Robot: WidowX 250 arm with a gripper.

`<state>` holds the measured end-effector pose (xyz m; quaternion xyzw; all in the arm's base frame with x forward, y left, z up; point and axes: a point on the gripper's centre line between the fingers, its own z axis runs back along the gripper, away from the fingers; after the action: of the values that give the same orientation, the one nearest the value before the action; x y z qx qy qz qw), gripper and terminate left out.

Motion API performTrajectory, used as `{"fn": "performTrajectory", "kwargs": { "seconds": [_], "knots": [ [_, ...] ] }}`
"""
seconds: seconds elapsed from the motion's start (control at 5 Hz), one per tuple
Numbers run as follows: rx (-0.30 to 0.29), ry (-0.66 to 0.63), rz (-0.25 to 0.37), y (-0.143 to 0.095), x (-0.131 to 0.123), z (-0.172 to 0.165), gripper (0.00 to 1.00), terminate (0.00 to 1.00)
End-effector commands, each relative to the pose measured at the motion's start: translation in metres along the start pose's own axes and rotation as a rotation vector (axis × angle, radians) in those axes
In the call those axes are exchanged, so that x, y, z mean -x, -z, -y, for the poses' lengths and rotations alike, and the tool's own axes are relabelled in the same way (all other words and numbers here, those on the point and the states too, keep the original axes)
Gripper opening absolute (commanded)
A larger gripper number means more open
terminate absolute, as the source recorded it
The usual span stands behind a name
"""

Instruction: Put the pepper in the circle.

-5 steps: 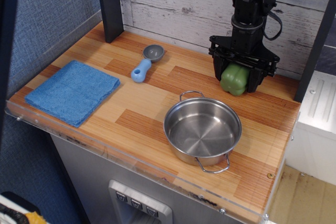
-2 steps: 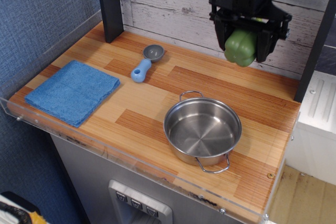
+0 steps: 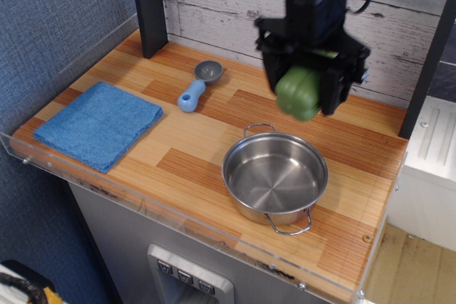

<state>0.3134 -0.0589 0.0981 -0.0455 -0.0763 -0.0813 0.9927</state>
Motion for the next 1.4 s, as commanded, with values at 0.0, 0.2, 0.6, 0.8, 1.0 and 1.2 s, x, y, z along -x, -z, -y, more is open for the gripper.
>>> {"fn": "performTrajectory", "kwargs": {
  "seconds": [0.0, 0.2, 0.6, 0.8, 1.0, 1.2],
  "knots": [
    [-0.047, 0.016, -0.011, 0.013, 0.021, -0.002, 0.00, 0.00],
    [-0.055, 0.019, -0.037, 0.028, 0.019, -0.002, 0.00, 0.00],
    [-0.082, 0.053, -0.109, 0.053, 0.029, -0.002, 0.00, 0.00],
    [-0.089, 0.062, -0.111, 0.048, 0.035, -0.004, 0.00, 0.00],
    [-0.086, 0.075, -0.129, 0.047, 0.036, -0.006, 1.00, 0.00],
    [-0.081, 0.081, -0.130, 0.040, 0.031, -0.008, 1.00, 0.00]
  ]
}}
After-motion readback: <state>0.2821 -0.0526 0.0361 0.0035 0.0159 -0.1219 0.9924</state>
